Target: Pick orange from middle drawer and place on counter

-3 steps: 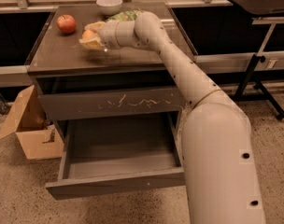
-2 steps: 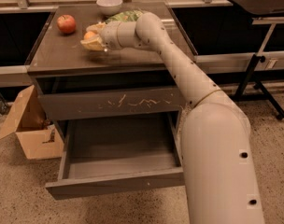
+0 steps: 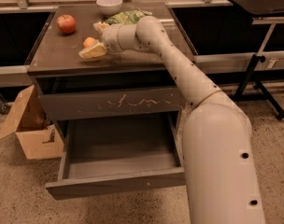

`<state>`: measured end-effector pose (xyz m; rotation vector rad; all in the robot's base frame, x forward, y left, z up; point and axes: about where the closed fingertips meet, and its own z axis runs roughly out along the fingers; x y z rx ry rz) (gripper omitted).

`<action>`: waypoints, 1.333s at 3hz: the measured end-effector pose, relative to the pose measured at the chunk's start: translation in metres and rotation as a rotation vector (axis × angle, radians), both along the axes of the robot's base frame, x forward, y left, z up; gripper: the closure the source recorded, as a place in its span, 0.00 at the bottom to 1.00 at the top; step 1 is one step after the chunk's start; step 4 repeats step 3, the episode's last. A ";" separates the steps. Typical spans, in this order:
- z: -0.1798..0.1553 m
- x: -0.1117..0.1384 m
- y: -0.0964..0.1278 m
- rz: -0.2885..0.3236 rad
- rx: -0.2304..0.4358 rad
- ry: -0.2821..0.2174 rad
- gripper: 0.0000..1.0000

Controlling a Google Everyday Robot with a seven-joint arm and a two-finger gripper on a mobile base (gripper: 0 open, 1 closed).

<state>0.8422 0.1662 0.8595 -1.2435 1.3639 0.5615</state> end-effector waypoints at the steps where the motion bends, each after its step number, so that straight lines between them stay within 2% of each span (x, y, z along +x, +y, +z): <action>1: 0.004 0.000 -0.003 -0.008 -0.004 -0.016 0.00; 2: 0.029 -0.003 -0.025 -0.067 -0.004 -0.085 0.00; 3: 0.049 -0.012 -0.059 -0.172 0.005 -0.157 0.00; 4: 0.049 -0.012 -0.059 -0.172 0.005 -0.157 0.00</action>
Offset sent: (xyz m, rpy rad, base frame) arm -0.0027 -0.0447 0.0399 -0.0036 -0.1239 -0.1161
